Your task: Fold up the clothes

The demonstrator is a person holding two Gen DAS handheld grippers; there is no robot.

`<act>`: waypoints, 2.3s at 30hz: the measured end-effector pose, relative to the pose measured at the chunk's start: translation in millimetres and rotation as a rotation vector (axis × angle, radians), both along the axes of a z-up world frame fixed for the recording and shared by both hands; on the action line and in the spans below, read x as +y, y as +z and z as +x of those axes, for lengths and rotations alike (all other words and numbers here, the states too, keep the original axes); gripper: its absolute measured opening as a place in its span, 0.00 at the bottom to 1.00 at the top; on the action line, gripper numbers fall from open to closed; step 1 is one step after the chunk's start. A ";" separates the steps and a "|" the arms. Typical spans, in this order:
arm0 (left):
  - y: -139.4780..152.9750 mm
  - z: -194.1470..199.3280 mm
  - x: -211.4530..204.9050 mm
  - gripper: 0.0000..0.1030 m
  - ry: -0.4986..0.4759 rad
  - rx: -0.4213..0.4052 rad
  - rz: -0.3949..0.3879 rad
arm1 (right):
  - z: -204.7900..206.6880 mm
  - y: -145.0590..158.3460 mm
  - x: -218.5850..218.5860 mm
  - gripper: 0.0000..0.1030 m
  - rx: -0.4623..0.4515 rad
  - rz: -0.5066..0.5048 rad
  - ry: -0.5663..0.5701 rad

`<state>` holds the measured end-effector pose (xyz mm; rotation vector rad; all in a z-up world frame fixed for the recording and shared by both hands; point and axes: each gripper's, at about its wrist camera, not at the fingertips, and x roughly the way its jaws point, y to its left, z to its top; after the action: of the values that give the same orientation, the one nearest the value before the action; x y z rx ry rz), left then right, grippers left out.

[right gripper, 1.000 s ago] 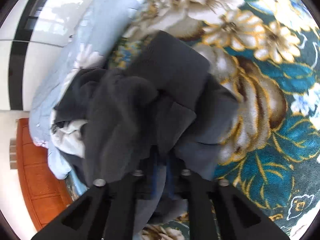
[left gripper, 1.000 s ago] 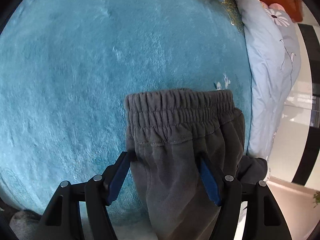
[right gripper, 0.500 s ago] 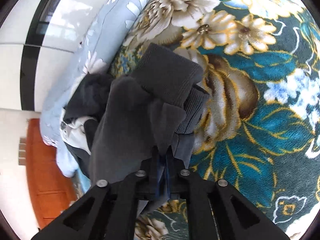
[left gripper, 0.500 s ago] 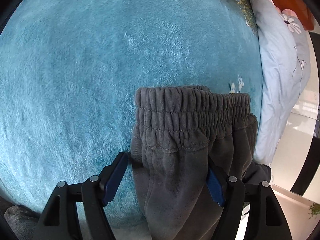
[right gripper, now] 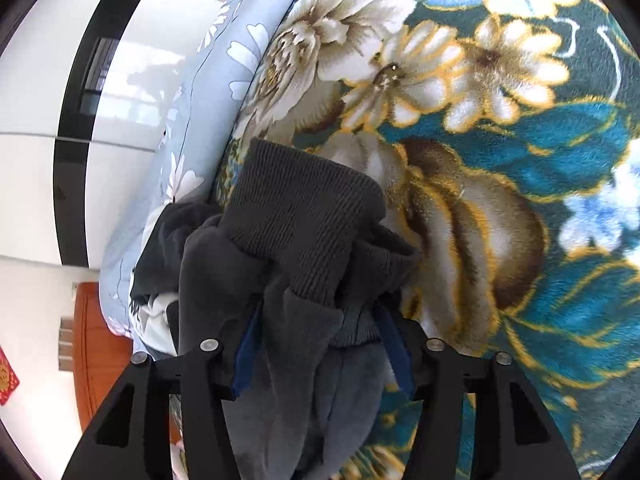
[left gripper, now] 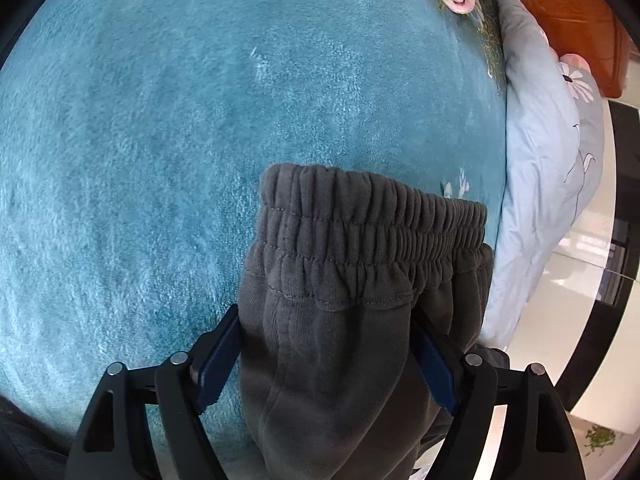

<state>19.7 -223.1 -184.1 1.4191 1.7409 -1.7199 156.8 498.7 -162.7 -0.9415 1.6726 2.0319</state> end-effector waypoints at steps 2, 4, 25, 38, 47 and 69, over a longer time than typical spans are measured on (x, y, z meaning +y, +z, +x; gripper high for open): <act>2.6 -3.4 3.7 0.82 -0.011 0.006 -0.015 | 0.4 0.3 -3.2 0.58 -0.001 0.012 -0.029; 5.8 -6.6 6.6 0.73 -0.023 0.013 -0.027 | -2.9 6.2 -4.6 0.50 -0.025 0.014 -0.019; 69.6 -35.3 57.8 0.19 -0.218 0.063 -0.107 | 64.3 50.5 12.5 0.17 -0.135 0.068 0.017; 92.1 5.0 31.7 0.20 -0.303 0.187 -0.240 | -38.9 198.2 -180.9 0.17 -0.016 0.806 0.508; 91.7 23.9 21.6 0.20 -0.324 0.207 -0.267 | -105.5 128.3 -377.0 0.17 -0.116 1.010 0.935; 74.2 14.4 31.1 0.24 -0.307 0.180 -0.267 | -122.5 81.4 -358.2 0.48 -0.112 0.676 1.045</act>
<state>34.1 -192.0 -109.9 1.5069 1.3585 -2.2069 34.3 140.5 -81.3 -1.7832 0.2642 2.7527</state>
